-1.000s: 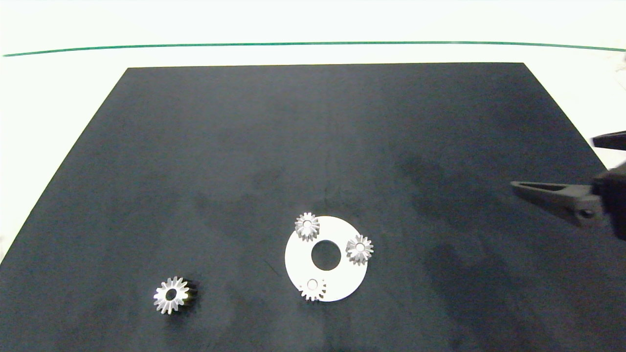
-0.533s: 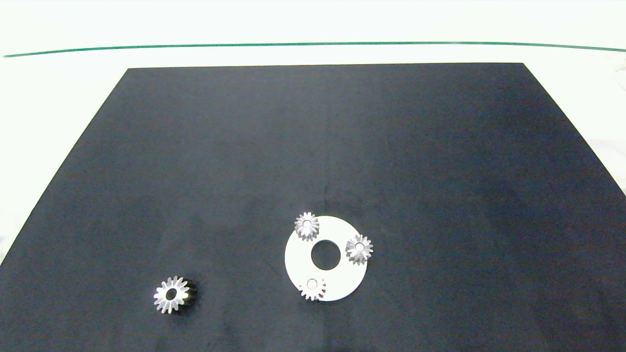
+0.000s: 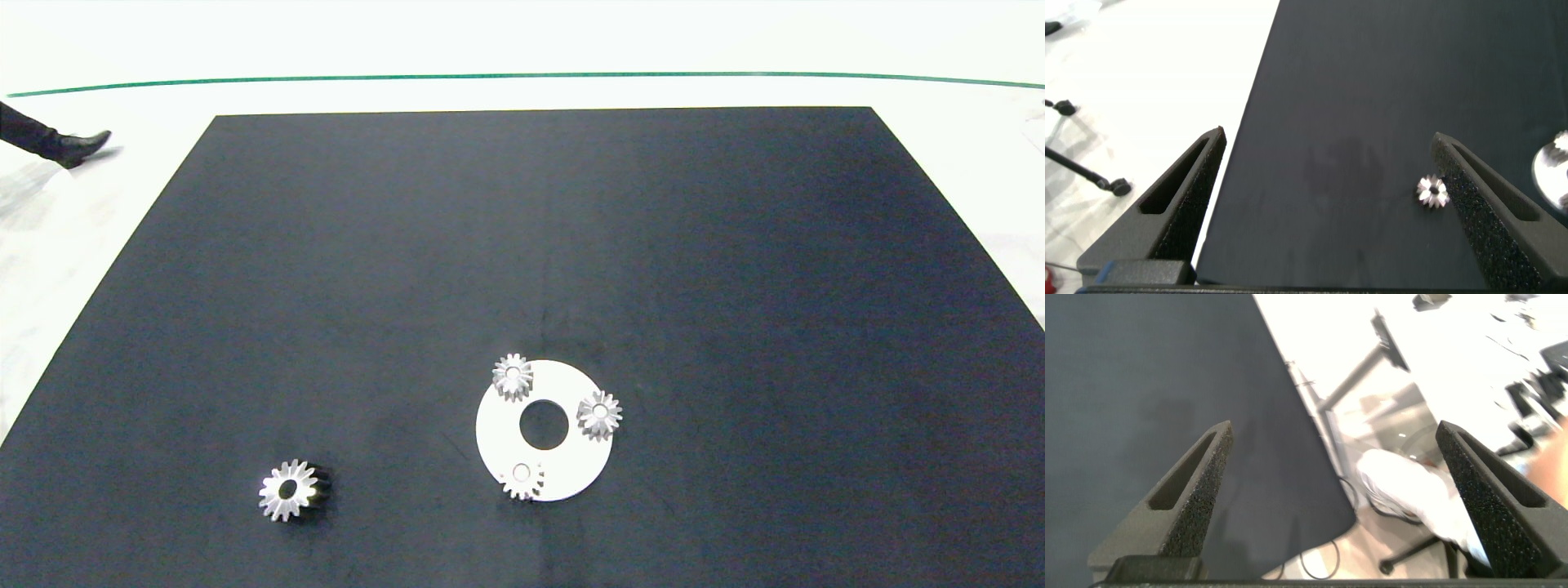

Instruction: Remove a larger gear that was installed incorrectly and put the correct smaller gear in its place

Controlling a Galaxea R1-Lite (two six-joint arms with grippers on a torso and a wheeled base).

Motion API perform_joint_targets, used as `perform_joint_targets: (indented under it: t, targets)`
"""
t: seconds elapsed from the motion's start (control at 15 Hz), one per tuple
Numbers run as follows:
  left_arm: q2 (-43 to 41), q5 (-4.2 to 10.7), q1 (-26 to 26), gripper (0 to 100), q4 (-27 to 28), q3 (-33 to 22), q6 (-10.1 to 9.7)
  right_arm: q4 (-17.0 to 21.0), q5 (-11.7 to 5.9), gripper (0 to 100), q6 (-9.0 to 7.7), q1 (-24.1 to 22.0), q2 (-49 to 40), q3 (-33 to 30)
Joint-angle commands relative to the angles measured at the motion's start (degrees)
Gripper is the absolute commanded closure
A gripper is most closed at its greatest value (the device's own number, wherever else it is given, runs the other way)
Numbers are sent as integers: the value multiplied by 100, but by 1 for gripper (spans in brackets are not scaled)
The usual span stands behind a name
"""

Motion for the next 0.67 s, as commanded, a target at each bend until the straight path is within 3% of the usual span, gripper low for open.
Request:
perform_joint_targets:
  t: [0.07, 0.33, 0.47, 0.53, 0.6, 0.67]
  targets:
    - [-696, 16, 162, 0, 22, 396, -3, 17, 35, 0, -138, -406, -1003, 665]
    - [-1276, 7, 346, 0, 22, 677, -3, 17, 35, 0, -129, -529, -1724, 1192]
    - [-1382, -19, 715, 0, 39, 757, -275, 17, 79, 0, -111, -819, -1865, 1271]
    - [-1505, -98, 838, 0, 39, 906, -293, 17, 185, 0, -138, -916, -1988, 1271]
    - [-1769, -353, 979, 0, 39, 1143, -257, 35, 325, 0, -190, -1022, -2199, 1289]
    - [-1821, -502, 997, 0, 66, 1301, -275, 35, 422, 0, -269, -1057, -2322, 1377]
